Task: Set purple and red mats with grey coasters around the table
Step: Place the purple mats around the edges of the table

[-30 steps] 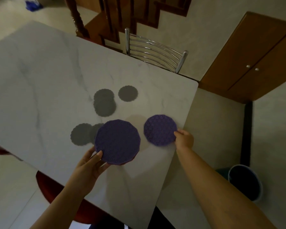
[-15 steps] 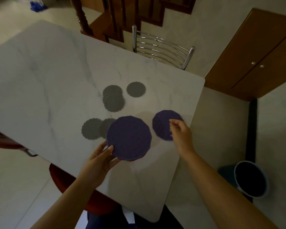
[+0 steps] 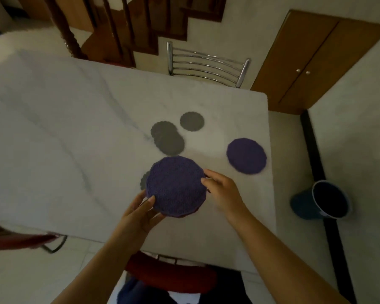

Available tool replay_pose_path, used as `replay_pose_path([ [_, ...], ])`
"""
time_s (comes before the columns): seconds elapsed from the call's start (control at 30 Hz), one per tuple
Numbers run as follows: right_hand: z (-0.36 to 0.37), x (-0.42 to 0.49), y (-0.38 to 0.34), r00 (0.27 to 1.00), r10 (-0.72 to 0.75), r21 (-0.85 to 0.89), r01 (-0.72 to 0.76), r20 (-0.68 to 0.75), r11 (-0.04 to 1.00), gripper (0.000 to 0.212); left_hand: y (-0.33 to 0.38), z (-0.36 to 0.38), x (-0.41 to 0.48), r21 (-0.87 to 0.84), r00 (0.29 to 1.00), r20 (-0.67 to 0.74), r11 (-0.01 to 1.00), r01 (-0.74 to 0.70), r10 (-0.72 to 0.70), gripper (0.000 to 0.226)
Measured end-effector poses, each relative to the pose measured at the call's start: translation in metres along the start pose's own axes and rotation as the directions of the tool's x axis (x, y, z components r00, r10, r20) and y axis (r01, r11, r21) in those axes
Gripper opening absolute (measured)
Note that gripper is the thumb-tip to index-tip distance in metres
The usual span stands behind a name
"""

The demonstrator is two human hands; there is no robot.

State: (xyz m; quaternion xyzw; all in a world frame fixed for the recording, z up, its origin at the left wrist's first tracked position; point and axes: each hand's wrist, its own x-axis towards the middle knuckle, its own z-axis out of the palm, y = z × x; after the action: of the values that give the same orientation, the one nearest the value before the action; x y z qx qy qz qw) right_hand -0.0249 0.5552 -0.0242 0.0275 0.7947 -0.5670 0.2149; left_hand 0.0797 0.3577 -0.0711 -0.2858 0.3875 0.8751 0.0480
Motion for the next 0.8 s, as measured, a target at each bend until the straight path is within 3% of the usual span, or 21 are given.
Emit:
replay_pose_path([
  [0.17,0.084,-0.03,-0.018,0.992,0.0,0.253,0.032,-0.127,0.967,0.026,0.063,-0.075,-0.006,0.109,0.996,0.084,0.994,0.032,-0.041,0.044],
  [0.3,0.141,-0.056,-0.025,0.985,0.134,0.4,-0.079,-0.111,0.913,0.023,0.096,-0.118,-0.029,0.142,0.993,0.101,0.989,0.048,-0.063,0.048],
  [0.47,0.175,-0.07,-0.043,0.965,0.216,0.453,-0.129,-0.146,0.882,0.018,0.125,-0.146,-0.04,0.174,0.979,0.163,0.981,0.09,-0.118,0.042],
  [0.8,0.193,-0.084,-0.045,0.927,0.207,0.404,-0.068,-0.314,0.912,0.009,0.133,-0.157,-0.04,0.22,0.971,0.195,0.971,0.09,-0.135,0.041],
])
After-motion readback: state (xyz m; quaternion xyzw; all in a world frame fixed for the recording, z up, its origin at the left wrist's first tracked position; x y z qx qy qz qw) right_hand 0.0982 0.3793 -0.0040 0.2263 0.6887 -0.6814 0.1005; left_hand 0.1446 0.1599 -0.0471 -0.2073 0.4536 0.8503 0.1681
